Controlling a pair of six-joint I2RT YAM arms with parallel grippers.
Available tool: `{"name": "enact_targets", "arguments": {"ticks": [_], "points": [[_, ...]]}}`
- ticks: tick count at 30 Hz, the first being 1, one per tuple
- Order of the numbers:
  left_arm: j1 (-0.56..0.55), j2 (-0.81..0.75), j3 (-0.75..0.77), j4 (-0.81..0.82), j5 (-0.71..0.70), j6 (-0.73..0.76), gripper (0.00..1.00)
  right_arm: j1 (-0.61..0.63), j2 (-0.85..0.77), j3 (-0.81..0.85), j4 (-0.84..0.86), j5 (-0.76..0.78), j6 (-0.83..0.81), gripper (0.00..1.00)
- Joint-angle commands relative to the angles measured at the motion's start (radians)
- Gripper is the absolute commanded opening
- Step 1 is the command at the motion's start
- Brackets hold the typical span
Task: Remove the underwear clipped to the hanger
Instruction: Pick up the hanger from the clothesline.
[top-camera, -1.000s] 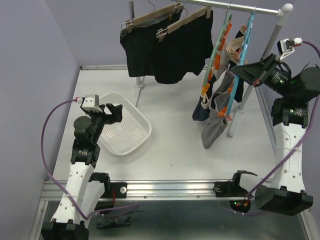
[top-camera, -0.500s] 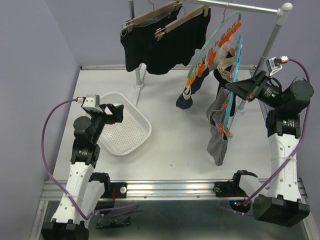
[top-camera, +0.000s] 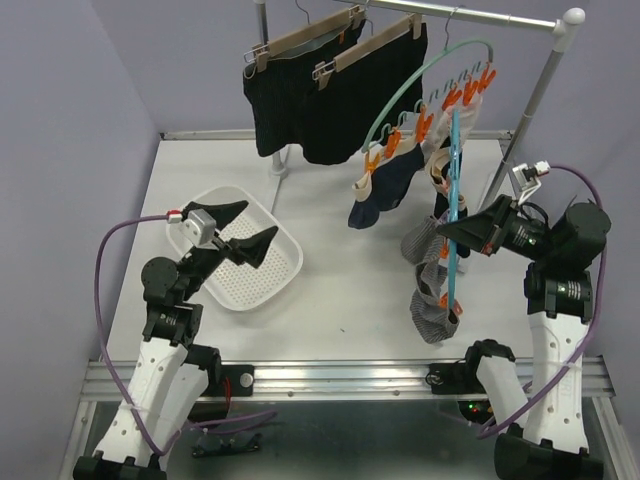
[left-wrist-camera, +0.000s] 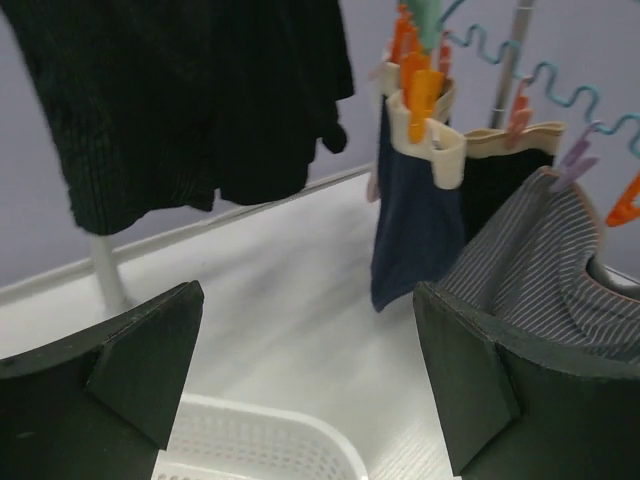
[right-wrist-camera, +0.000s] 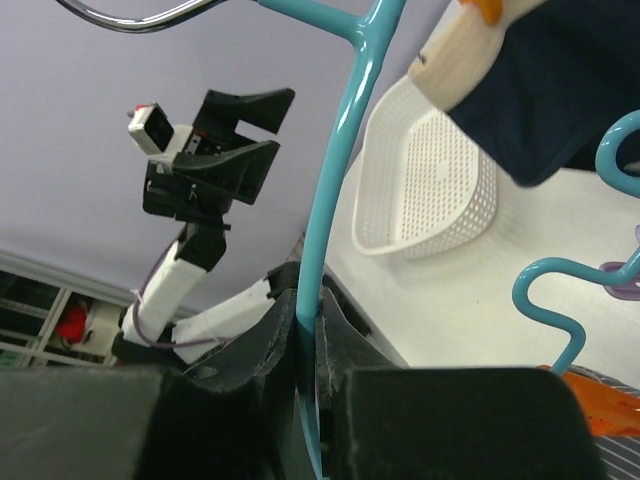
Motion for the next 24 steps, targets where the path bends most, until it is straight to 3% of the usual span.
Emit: {"name": "enact_targets", "arguments": {"ticks": [1,7,12,16,24], "points": [[-0.074,-0.015,0.010,0.167,0.156,0.119,0.98,-0.004,-0.036,-0.062,-0.003,-0.113,-0.074,0.01],[-0.169,-0.003,0.090,0.175,0.261,0.345,0.98,-0.004,-0.076,-0.103,-0.020,-0.155,-0.077,0.01],[-0.260,0.101,0.157,0.175,0.342,0.579,0.96,-0.004,-0.104,-0.159,-0.022,-0.216,-0.037,0.00],[-0.396,0.203,0.222,0.162,0.248,0.711,0.95,-0.004,-0.136,-0.179,-0.023,-0.251,-0.003,0.01],[-0.694,0.485,0.470,-0.037,0.004,1.070,0.93,-0.004,-0.205,-0.264,-0.026,-0.300,0.078,0.01]]}}
